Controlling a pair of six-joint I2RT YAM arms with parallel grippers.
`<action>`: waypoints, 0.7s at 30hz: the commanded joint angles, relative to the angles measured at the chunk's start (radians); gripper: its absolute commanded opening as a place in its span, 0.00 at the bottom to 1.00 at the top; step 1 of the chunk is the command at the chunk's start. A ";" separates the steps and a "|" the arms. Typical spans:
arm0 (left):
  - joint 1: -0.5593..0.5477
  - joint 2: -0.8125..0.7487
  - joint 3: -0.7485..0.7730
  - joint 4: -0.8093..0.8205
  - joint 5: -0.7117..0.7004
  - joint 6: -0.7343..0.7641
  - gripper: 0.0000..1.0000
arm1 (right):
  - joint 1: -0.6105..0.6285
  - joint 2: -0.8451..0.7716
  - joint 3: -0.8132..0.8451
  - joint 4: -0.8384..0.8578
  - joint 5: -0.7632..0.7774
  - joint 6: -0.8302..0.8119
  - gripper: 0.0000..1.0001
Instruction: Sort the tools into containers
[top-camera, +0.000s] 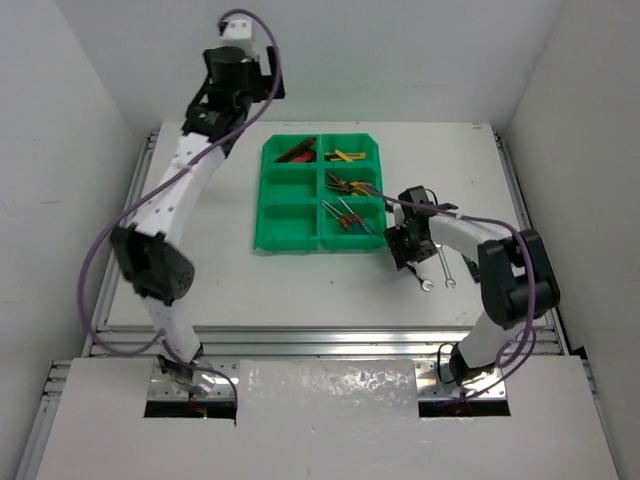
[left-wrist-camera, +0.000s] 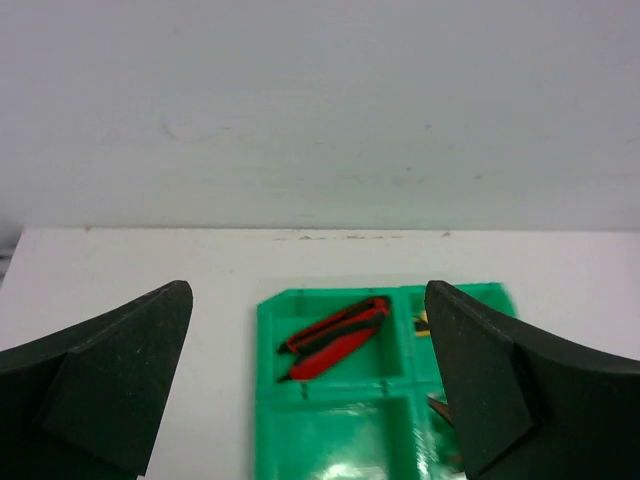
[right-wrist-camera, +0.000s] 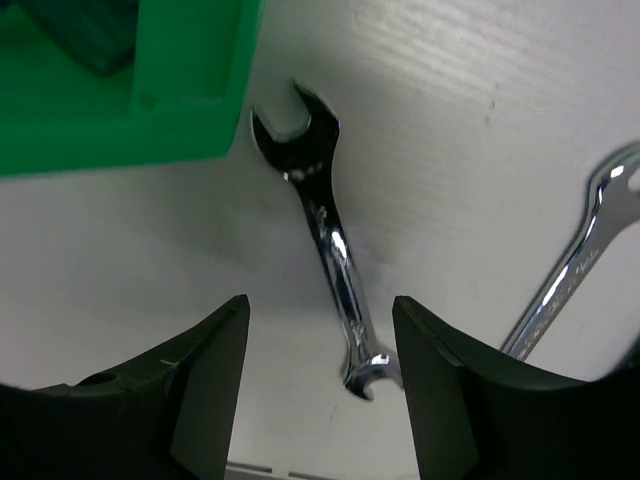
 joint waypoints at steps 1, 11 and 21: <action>-0.003 -0.229 -0.142 -0.092 -0.063 -0.262 1.00 | -0.005 0.083 0.091 0.013 0.015 -0.060 0.57; -0.005 -0.579 -0.583 -0.039 0.018 -0.369 1.00 | -0.057 0.290 0.108 -0.090 -0.041 -0.012 0.14; -0.008 -0.785 -0.761 -0.021 0.062 -0.398 1.00 | -0.042 -0.030 -0.002 -0.053 0.043 0.074 0.00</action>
